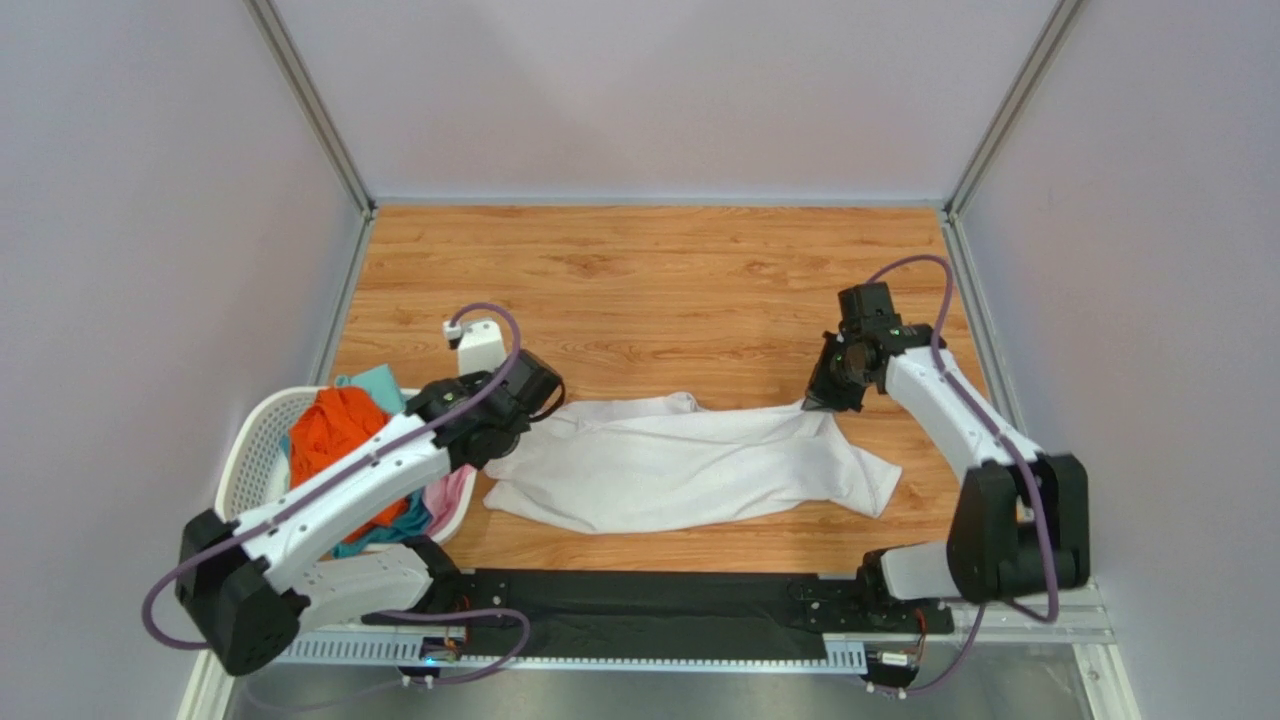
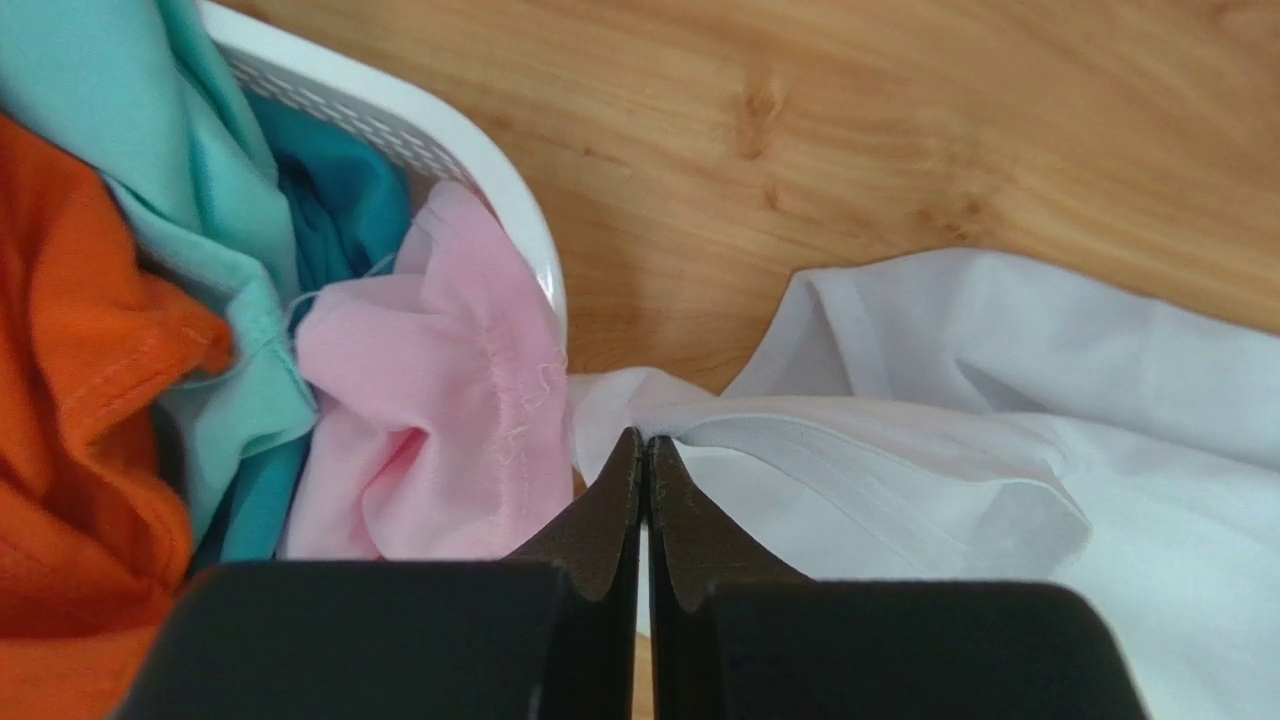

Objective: Fold and stack the t-shirts
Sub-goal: Flatten the tshirt out

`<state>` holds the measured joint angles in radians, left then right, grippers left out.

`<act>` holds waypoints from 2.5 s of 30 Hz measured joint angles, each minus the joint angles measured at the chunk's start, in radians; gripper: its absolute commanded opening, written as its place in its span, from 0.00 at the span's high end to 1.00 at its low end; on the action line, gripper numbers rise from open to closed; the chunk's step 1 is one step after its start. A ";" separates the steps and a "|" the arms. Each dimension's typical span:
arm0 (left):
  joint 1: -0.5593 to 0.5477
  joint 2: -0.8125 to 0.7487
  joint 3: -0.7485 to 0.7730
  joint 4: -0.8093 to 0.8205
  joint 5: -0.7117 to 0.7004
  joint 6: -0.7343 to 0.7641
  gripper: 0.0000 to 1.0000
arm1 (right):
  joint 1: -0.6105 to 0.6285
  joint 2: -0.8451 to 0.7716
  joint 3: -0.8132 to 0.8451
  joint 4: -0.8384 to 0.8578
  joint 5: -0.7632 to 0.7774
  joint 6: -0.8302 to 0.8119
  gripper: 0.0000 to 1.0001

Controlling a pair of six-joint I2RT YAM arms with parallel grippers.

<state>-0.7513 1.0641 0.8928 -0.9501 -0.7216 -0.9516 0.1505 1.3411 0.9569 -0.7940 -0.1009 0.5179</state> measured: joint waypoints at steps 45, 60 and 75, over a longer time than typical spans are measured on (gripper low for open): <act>0.035 0.180 -0.031 0.096 0.093 0.006 1.00 | 0.000 0.172 -0.140 0.194 -0.021 -0.118 0.70; 0.039 0.151 -0.031 0.095 0.097 0.006 1.00 | 0.000 0.114 -0.113 0.151 0.015 -0.119 0.77; 0.039 0.142 -0.036 0.083 0.097 0.003 1.00 | 0.005 0.143 -0.090 0.136 -0.001 -0.119 0.64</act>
<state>-0.7128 1.2060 0.8566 -0.8673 -0.6250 -0.9485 0.1551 1.4841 0.8669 -0.6582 -0.1020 0.3992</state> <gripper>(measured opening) 0.006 0.350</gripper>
